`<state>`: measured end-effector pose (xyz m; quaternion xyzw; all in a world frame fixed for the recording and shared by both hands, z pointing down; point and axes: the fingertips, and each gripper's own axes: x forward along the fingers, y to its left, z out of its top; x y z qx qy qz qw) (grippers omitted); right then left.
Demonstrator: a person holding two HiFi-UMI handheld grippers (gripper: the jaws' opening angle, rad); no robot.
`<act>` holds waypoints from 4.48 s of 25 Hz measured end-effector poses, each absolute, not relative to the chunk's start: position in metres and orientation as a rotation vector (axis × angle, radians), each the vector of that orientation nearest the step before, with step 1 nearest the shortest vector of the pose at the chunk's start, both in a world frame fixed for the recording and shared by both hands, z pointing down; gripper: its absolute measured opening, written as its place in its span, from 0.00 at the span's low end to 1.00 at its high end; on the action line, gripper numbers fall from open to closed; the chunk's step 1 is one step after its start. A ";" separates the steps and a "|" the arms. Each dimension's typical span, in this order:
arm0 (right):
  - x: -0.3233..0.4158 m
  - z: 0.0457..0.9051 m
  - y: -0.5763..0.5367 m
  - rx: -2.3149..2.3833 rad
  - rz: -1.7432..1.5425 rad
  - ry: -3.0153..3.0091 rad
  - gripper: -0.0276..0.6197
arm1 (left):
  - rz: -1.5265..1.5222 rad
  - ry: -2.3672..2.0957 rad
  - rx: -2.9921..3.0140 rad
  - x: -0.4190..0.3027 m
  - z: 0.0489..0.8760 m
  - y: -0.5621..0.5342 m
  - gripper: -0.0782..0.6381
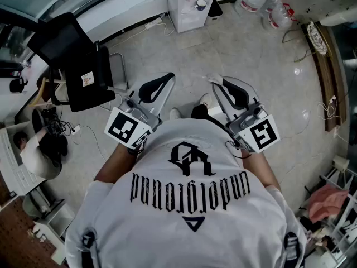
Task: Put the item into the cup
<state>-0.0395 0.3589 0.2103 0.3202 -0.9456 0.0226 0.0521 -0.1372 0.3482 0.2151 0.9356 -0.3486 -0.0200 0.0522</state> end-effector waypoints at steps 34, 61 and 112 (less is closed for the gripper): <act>0.139 0.235 0.164 0.920 0.124 -2.892 0.12 | 0.034 -1.239 2.714 0.004 0.240 0.176 0.13; -0.048 0.227 0.028 1.046 0.121 -2.781 0.12 | -0.087 -1.054 2.821 -0.166 0.223 0.020 0.13; 0.087 0.305 -0.171 0.890 0.305 -2.755 0.12 | 0.111 -1.125 2.689 -0.031 0.287 -0.174 0.13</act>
